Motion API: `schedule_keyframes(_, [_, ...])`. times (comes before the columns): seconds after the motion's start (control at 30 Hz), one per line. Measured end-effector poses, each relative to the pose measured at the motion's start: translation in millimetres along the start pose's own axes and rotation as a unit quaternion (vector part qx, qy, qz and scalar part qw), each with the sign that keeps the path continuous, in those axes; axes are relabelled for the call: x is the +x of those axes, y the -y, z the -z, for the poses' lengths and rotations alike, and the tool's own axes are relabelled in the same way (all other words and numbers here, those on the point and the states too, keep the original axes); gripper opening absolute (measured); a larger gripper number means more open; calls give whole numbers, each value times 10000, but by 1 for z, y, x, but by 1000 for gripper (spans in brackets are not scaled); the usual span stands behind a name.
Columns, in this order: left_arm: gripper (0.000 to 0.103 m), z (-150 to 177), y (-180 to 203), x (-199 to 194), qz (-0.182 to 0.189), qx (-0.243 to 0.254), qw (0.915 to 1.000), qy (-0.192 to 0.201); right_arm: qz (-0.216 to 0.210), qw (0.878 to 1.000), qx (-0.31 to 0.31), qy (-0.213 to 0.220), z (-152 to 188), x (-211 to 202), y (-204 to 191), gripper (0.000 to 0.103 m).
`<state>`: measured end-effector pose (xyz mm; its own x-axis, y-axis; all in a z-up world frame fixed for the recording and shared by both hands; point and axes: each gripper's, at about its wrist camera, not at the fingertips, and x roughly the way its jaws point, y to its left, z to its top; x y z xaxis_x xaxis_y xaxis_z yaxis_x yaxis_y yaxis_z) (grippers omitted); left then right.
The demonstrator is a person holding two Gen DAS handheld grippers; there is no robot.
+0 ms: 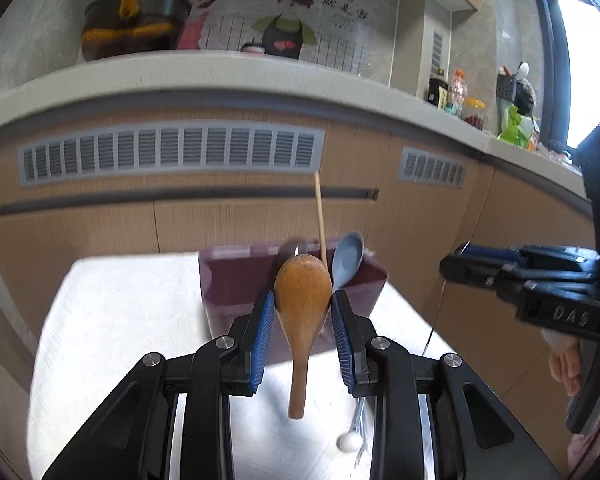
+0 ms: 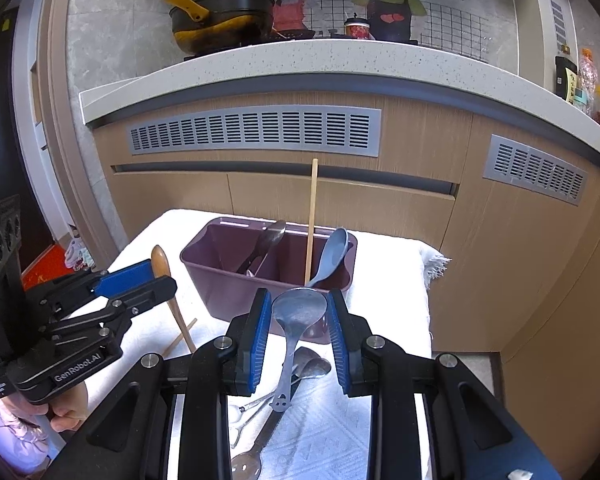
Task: Organize utensils
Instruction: 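Lower the wooden spoon into the caddy and open the left tool while the right tool releases the metal spoon, then grasp the white-ball-handled spoon with the left tool while the right tool moves to the black-handled spatula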
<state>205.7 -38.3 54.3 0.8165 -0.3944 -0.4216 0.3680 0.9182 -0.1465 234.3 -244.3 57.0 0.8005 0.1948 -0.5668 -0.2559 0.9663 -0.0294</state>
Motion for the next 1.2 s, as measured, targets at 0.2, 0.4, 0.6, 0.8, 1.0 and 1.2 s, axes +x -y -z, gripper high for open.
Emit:
schedule_keyframes(0.2, [31,-85,-2,-18,214,54,9968,769,51,9979,-89,632,-45,-22,-2,26])
schedule_keyframes(0.4, [31,-117,-18,3,-88,65,9941,1079,226,9902,-173,1371,-98,-22,-3,26])
schedule_keyframes(0.6, [31,-91,-43,57,-203,-299,9976,598,291,9960,3,843,-92,44,5,26])
schedule_keyframes(0.8, [33,-54,-60,96,-233,-541,9981,-199,123,9997,131,-134,-65,111,15,28])
schedule_keyframes(1.0, [50,-37,-71,80,-387,-740,9958,-369,135,9987,248,-416,-46,125,20,58])
schedule_keyframes(1.2, [57,-11,-81,43,-781,-806,9924,-497,856,9957,-55,358,-21,81,13,93])
